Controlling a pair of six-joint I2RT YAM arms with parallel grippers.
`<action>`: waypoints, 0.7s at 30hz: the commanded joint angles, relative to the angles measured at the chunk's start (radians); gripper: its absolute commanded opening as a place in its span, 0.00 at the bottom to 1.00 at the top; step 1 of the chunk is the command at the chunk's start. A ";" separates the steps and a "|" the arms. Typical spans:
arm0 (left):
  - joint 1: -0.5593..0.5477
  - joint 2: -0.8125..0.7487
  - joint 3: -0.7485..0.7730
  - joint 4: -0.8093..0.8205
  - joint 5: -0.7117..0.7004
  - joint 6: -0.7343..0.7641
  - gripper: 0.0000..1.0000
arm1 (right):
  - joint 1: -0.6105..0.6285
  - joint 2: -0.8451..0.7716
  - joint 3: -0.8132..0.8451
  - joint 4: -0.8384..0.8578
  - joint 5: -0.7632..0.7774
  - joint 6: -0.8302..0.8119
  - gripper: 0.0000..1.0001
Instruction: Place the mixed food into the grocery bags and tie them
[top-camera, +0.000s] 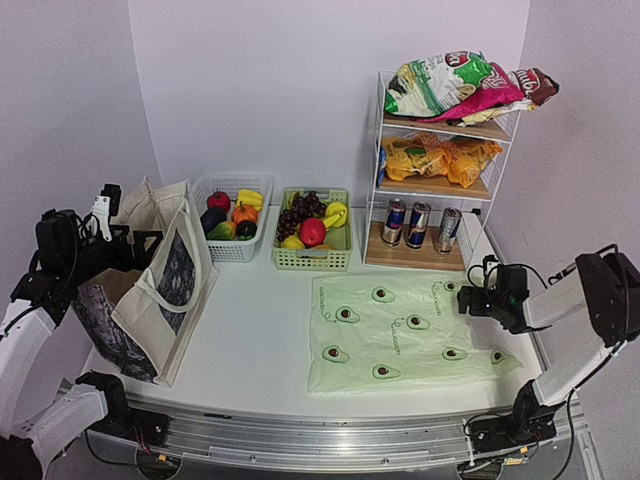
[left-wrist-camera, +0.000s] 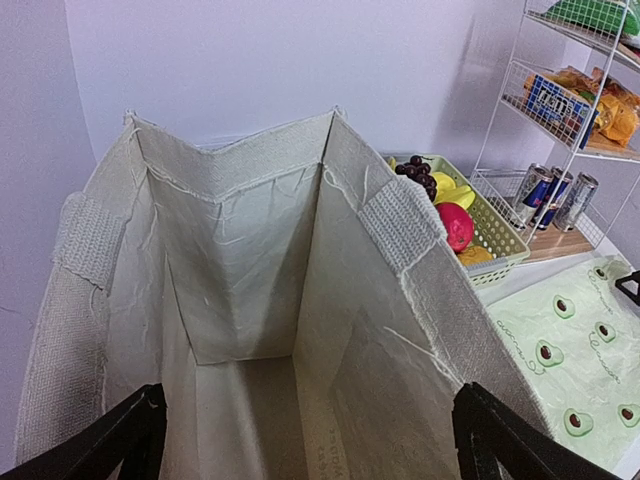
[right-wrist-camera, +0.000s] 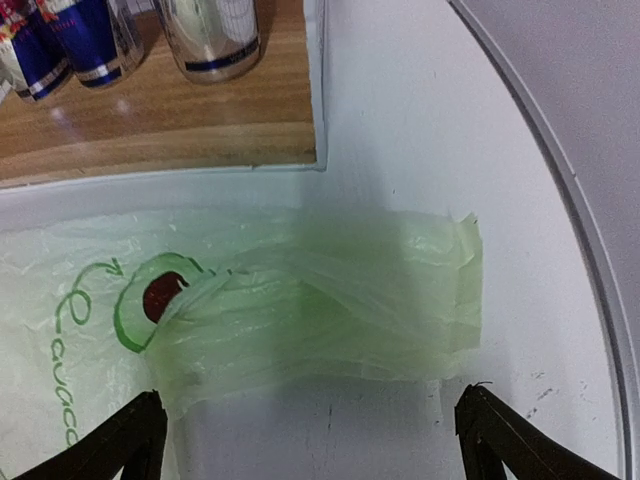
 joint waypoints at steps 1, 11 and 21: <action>0.005 -0.014 0.061 -0.038 -0.026 0.008 1.00 | -0.005 -0.194 0.016 -0.144 -0.036 0.023 0.98; 0.005 -0.107 0.107 -0.024 0.148 0.152 1.00 | -0.004 -0.532 0.345 -0.856 -0.279 0.186 0.92; 0.004 0.013 0.362 -0.157 0.276 0.145 0.99 | -0.004 -0.476 0.919 -1.183 -0.524 0.519 0.69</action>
